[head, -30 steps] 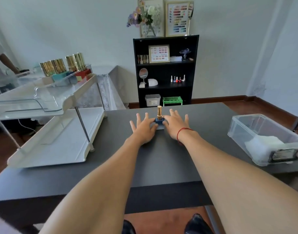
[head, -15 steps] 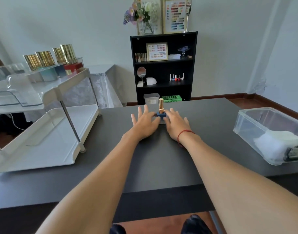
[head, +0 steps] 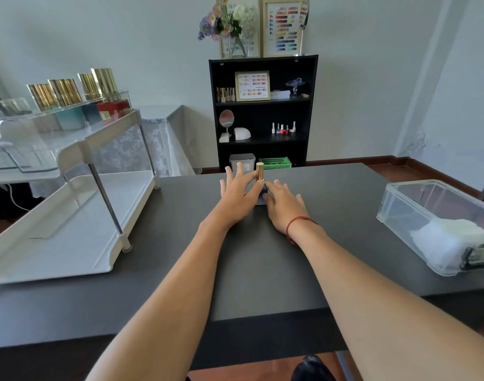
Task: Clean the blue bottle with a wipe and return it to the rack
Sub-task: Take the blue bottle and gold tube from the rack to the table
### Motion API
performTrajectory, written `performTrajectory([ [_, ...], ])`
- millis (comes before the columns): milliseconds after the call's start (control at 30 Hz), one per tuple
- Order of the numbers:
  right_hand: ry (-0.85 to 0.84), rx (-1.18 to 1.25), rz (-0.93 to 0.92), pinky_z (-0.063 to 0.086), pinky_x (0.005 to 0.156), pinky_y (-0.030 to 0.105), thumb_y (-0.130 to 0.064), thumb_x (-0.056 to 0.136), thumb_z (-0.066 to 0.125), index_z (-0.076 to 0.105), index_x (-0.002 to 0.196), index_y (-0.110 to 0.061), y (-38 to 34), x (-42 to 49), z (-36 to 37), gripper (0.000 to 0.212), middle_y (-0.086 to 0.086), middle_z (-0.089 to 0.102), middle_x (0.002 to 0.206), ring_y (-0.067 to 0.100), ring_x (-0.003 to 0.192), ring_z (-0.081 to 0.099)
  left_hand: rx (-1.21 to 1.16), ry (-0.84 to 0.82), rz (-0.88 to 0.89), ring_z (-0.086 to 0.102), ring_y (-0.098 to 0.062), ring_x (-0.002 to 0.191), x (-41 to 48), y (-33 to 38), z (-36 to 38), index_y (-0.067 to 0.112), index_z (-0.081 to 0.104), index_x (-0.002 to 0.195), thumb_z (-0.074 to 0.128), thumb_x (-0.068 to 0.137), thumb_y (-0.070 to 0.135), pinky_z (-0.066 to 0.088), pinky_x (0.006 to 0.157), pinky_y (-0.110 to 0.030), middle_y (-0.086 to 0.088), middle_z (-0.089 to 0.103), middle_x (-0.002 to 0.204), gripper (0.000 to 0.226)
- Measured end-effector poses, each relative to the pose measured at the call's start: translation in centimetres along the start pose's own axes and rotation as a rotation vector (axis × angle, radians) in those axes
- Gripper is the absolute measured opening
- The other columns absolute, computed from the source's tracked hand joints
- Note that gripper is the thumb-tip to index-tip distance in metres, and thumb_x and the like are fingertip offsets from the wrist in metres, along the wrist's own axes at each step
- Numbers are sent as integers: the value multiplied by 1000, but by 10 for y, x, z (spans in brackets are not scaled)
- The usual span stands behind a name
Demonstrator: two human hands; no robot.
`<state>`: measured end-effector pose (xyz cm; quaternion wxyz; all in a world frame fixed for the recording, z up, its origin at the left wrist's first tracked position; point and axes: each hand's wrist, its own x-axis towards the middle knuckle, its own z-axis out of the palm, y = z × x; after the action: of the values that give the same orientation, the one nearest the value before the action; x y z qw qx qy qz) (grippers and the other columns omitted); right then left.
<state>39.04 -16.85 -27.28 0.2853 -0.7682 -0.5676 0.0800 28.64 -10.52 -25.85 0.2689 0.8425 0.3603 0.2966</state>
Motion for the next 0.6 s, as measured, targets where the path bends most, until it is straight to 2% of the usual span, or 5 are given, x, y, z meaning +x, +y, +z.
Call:
performTrajectory([
  [267, 7, 8, 2, 6, 118, 50, -26, 102, 27, 35, 141, -24, -1, -1, 0, 40, 5, 23, 157, 24, 148, 11, -42, 5, 7, -18, -31, 145, -5, 0, -2, 26, 51, 132, 35, 101, 30, -10, 115, -52, -13, 9, 159, 34],
  [433, 16, 9, 1, 10, 117, 53, -27, 102, 29, 39, 137, -22, 1, 2, 2, 37, 4, 34, 151, 25, 146, 18, 29, 33, -9, -14, -30, 146, -2, -2, -2, 32, 52, 131, 37, 100, 35, -11, 114, -52, -7, 13, 159, 34],
  [600, 11, 20, 8, 8, 117, 51, -28, 102, 29, 39, 138, -23, 1, 2, 2, 37, 5, 30, 154, 25, 147, 15, 45, 130, -15, -6, -27, 147, 1, -1, 0, 31, 60, 122, 49, 95, 39, -8, 115, -52, -5, 20, 158, 30],
])
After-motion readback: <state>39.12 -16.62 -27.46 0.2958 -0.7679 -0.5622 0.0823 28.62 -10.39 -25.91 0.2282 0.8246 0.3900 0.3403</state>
